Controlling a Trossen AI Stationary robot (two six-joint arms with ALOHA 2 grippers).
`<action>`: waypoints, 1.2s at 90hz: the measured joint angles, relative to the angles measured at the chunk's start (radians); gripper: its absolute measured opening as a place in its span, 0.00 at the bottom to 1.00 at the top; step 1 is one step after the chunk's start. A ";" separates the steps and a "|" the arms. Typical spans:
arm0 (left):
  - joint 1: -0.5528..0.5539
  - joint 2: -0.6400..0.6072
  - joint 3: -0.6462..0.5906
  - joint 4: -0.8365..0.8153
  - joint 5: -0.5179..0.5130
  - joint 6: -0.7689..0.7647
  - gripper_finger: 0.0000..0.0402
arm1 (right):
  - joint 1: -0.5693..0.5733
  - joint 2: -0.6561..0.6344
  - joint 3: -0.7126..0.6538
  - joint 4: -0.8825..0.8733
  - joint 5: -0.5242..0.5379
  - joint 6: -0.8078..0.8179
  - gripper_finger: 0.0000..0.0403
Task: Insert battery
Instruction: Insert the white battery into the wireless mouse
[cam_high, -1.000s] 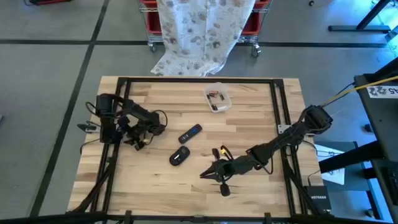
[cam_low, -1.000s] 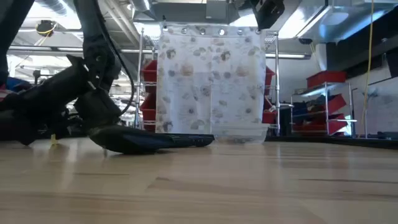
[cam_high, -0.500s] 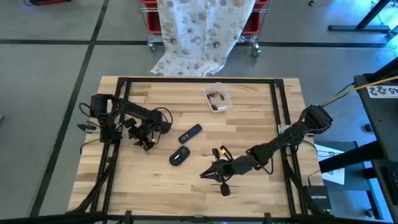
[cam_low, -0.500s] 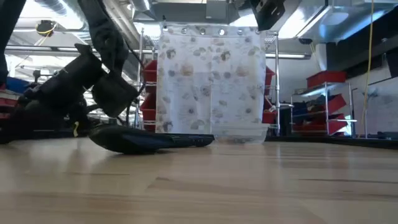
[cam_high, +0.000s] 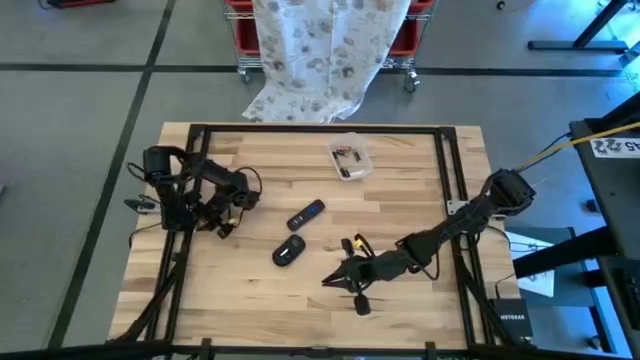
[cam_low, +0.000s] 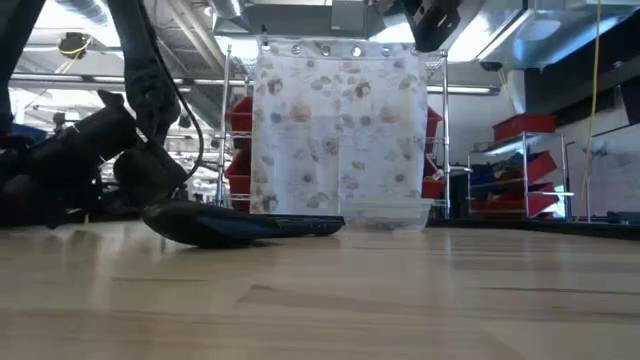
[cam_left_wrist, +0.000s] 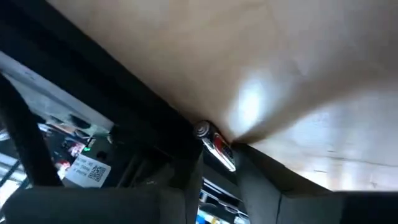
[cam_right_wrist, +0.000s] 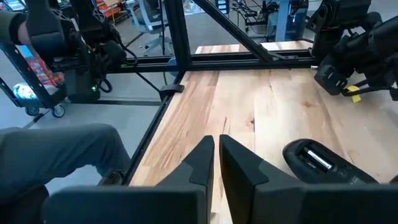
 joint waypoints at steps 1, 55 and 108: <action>0.000 0.000 0.001 0.000 0.005 0.000 0.20 | 0.000 0.000 0.000 -0.001 0.000 0.000 0.03; -0.235 -0.108 0.300 0.035 0.074 0.001 0.20 | -0.001 0.000 0.001 -0.018 0.019 -0.011 0.03; -0.853 -0.172 0.300 0.244 0.159 -0.565 0.20 | -0.001 0.000 0.000 -0.018 0.028 -0.011 0.03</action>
